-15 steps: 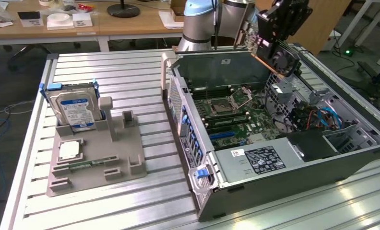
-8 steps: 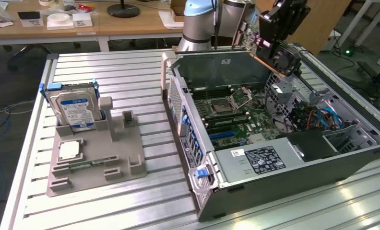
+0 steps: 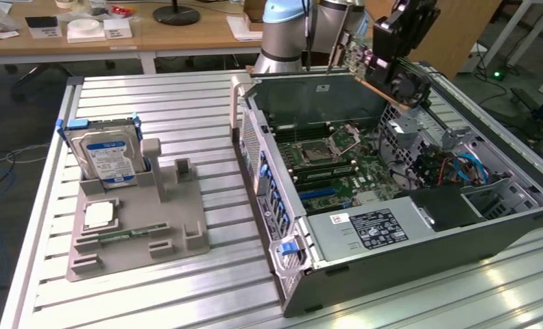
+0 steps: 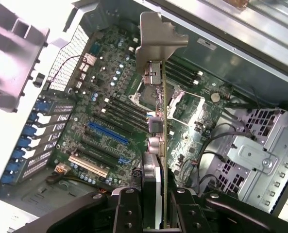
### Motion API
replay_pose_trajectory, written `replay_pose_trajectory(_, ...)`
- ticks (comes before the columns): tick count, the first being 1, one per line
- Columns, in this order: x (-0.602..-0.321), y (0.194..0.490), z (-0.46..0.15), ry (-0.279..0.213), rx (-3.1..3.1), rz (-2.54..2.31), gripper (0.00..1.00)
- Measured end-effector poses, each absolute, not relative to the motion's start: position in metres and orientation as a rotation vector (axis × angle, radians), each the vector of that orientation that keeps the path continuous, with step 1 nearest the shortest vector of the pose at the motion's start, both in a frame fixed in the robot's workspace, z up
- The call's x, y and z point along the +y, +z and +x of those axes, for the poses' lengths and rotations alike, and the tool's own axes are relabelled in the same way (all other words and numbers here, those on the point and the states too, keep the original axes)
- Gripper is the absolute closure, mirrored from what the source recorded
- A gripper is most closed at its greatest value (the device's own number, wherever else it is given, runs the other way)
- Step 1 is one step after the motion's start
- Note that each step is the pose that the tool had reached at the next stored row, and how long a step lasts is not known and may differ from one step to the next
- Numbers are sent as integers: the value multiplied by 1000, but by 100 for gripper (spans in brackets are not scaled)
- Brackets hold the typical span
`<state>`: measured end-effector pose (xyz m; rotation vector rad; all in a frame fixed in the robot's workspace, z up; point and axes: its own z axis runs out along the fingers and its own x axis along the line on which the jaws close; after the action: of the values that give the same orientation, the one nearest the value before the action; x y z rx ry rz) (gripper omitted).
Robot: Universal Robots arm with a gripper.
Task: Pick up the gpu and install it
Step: 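Insert the gpu into the slot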
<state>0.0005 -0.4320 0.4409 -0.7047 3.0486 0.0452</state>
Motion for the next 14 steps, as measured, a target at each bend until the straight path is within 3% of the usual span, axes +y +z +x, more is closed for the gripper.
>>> replay_pose_trajectory(14, -432, 441, 1, 47, 2977, -971, 72)
